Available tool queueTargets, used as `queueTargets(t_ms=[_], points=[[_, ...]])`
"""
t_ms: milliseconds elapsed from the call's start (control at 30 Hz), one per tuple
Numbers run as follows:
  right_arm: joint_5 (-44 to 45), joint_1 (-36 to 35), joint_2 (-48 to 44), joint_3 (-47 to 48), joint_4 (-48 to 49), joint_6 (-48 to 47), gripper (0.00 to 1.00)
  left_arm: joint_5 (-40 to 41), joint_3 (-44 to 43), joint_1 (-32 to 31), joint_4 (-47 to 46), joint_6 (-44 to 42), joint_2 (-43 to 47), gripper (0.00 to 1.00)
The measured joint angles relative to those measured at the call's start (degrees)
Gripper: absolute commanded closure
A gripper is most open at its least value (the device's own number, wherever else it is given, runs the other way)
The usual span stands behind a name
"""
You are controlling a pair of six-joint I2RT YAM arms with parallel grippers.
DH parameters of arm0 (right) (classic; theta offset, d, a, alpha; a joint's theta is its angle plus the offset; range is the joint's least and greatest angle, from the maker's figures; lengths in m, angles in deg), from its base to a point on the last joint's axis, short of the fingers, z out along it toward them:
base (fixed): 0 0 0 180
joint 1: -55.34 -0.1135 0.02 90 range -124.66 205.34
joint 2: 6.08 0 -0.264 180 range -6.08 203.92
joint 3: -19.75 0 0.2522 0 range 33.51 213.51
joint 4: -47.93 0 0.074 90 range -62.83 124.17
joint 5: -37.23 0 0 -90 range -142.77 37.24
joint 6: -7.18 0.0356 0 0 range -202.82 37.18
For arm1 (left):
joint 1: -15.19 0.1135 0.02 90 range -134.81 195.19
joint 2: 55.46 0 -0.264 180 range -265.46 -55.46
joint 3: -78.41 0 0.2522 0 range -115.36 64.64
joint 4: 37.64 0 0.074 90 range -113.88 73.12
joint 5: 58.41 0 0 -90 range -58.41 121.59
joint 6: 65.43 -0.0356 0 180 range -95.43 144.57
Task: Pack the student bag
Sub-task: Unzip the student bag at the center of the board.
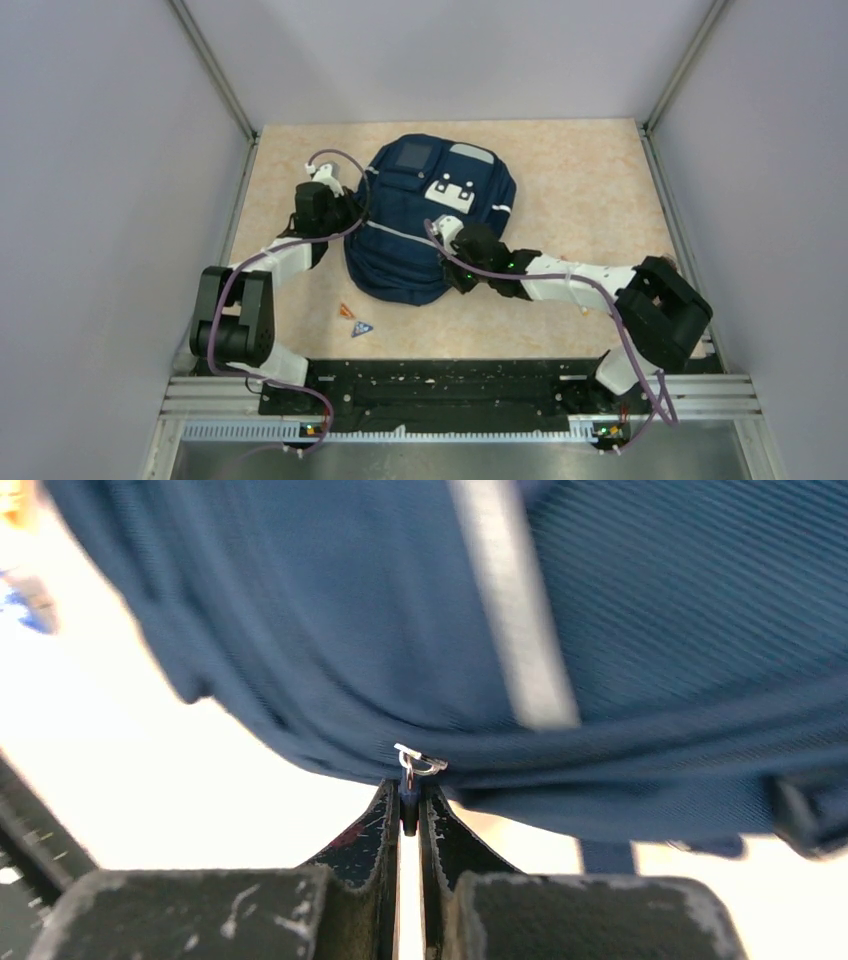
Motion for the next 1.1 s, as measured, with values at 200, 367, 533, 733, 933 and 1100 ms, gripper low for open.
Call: queueTargets(t_ms=[200, 367, 533, 733, 933, 1100], points=[[-7.08, -4.85, 4.68, 7.43, -6.64, 1.99, 1.0, 3.93, 3.5, -0.11, -2.78, 2.6, 3.41, 1.0], [-12.17, -5.64, 7.34, 10.38, -8.2, 5.46, 1.0, 6.38, 6.03, -0.24, -4.0, 3.93, 6.25, 1.0], [-14.38, -5.73, 10.03, 13.09, -8.61, 11.1, 1.0, 9.49, 8.98, -1.29, -6.99, 5.75, 8.83, 1.0], [-17.46, -3.32, 12.87, 14.05, -7.52, 18.95, 1.0, 13.75, 11.23, -3.13, -9.07, 7.15, 12.35, 1.0], [-22.38, 2.64, 13.07, 15.1, -9.33, 20.28, 1.0, 18.67, 12.17, -6.4, -10.16, 8.74, 13.88, 1.0], [-24.09, 10.6, 13.09, 18.93, -15.34, 17.14, 1.0, 22.27, 12.2, -10.03, -11.3, 11.13, 13.77, 1.0]])
